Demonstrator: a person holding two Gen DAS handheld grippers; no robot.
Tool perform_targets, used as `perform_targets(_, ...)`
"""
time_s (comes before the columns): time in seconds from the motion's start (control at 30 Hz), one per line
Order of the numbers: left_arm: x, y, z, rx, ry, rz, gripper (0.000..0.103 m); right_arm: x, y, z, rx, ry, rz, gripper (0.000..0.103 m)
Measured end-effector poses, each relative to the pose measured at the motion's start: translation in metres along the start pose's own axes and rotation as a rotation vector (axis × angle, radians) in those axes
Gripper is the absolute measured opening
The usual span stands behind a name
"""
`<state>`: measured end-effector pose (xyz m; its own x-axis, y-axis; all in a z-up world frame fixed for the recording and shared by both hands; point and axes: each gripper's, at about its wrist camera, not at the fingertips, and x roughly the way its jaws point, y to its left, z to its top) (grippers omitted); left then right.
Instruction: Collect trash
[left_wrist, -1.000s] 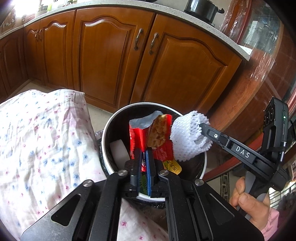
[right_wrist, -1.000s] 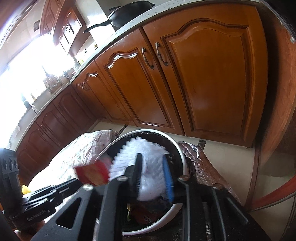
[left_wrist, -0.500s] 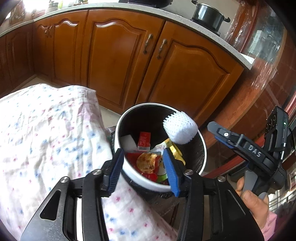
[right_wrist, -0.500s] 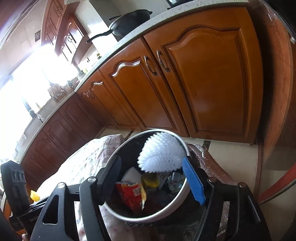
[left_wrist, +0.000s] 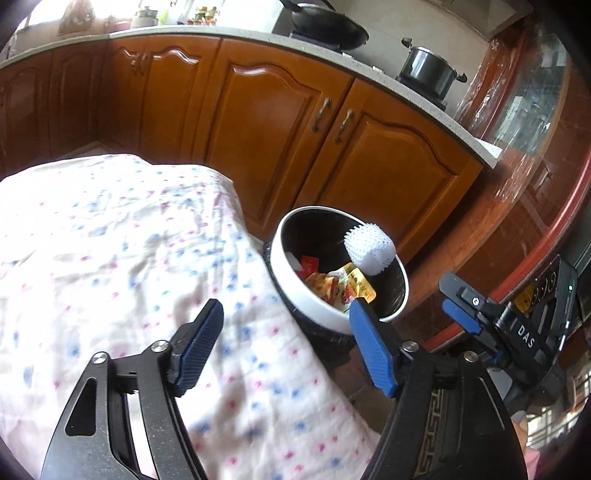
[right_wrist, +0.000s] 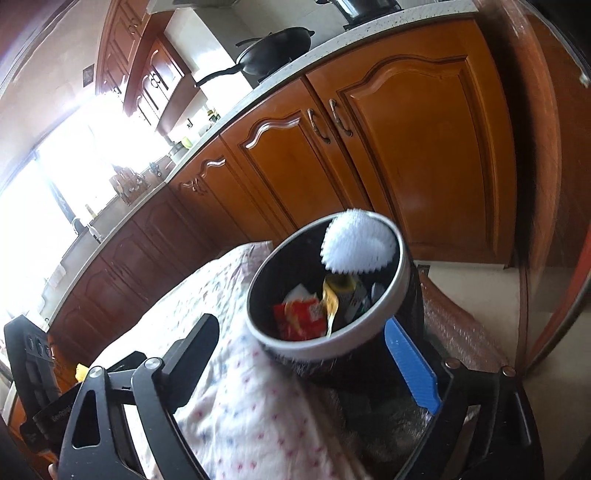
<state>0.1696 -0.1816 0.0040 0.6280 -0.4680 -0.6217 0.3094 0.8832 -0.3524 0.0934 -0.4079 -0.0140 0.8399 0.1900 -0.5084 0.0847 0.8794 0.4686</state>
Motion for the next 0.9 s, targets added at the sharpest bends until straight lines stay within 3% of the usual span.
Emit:
perform_targets(0.13, -0.02, 0.008, -0.016, -0.003, -0.03, 0.002, 0.076, -0.016, 0.012, -0.017, -0.017, -0.012, -0.014, 0.096)
perform_targets(0.2, -0.029, 0.009, -0.023, 0.004, -0.044, 0.002, 0.084, -0.024, 0.018, -0.022, -0.038, -0.025, -0.024, 0.097)
perform_targets(0.3, -0.041, 0.012, -0.03, 0.012, -0.07, 0.007, 0.086, -0.039, 0.03, -0.028, -0.082, -0.055, -0.035, 0.099)
perform_targets(0.47, -0.069, 0.014, -0.042, 0.019, -0.137, 0.018, 0.087, -0.074, 0.056, -0.039, -0.2, -0.212, -0.093, 0.103)
perform_targets(0.57, -0.088, 0.016, -0.048, 0.02, -0.2, 0.018, 0.094, -0.096, 0.07, -0.048, -0.278, -0.333, -0.118, 0.103)
perform_targets(0.63, -0.102, 0.015, -0.052, 0.031, -0.258, 0.037, 0.099, -0.103, 0.076, -0.051, -0.306, -0.362, -0.12, 0.103)
perform_targets(0.8, -0.13, 0.012, -0.064, 0.078, -0.366, 0.104, 0.103, -0.109, 0.084, -0.059, -0.344, -0.382, -0.091, 0.103)
perform_targets(0.9, -0.137, 0.009, -0.072, 0.107, -0.389, 0.151, 0.103, -0.108, 0.085, -0.063, -0.339, -0.371, -0.069, 0.103)
